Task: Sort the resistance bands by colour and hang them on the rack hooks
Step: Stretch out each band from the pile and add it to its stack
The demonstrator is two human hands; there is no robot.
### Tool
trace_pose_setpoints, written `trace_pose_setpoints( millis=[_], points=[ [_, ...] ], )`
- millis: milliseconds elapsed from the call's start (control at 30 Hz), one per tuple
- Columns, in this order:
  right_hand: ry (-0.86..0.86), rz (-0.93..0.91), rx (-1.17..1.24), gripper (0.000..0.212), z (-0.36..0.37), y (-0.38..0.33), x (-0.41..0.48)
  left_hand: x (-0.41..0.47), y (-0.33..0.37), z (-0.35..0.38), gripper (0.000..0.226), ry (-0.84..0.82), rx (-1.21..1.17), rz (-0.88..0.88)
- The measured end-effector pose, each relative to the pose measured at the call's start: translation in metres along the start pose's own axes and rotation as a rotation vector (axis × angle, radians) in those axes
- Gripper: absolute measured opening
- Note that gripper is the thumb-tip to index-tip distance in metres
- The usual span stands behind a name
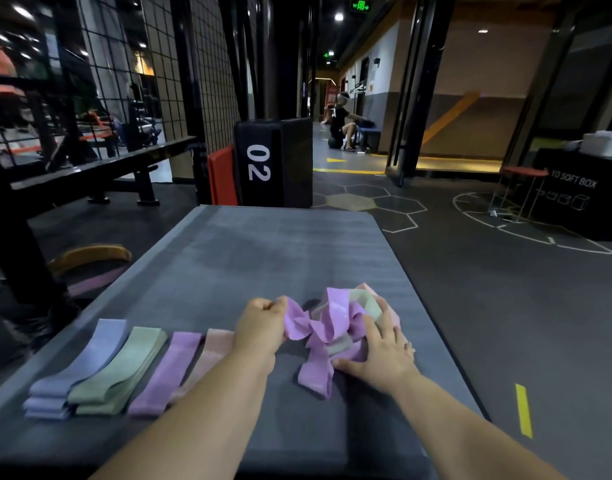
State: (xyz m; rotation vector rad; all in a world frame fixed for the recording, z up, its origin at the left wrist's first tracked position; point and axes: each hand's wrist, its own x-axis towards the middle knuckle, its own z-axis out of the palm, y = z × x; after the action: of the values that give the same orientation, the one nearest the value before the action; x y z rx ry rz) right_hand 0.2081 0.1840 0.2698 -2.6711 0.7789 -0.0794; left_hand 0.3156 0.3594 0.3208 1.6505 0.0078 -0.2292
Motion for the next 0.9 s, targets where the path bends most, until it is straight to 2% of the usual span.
trace_pose_setpoints(
  millis=[233, 333, 433, 533, 600, 667, 767, 900],
  points=[
    [0.039, -0.056, 0.024, 0.066, 0.01, 0.002, 0.04, -0.006, -0.037, 0.008, 0.019, 0.019, -0.186, -0.115],
    [0.055, -0.08, 0.096, 0.035, 0.003, 0.004, 0.052, -0.006, -0.041, 0.008, 0.02, 0.044, -0.207, -0.114],
    [0.14, -0.109, 0.08, 0.022, -0.013, -0.001, 0.063, -0.003, -0.046, 0.006, 0.014, 0.058, -0.194, -0.131],
    [0.266, -0.092, 0.18, 0.018, -0.025, 0.001, 0.081, -0.004, -0.051, 0.004, 0.012, 0.054, -0.176, -0.153],
    [0.311, -0.143, 0.063, 0.02, -0.027, 0.005, 0.09, -0.006, -0.053, 0.003, 0.014, 0.046, -0.144, -0.172],
    [0.24, -0.157, -0.005, 0.033, -0.027, 0.009, 0.092, -0.009, -0.056, 0.002, 0.015, 0.018, -0.115, -0.186],
    [-0.024, -0.15, -0.035, 0.054, -0.022, 0.016, 0.082, -0.016, -0.061, 0.001, 0.013, -0.029, -0.059, -0.201],
    [-0.039, -0.08, -0.073, 0.063, -0.025, 0.015, 0.063, -0.026, -0.063, 0.0, 0.014, -0.074, -0.012, -0.207]
  ],
)
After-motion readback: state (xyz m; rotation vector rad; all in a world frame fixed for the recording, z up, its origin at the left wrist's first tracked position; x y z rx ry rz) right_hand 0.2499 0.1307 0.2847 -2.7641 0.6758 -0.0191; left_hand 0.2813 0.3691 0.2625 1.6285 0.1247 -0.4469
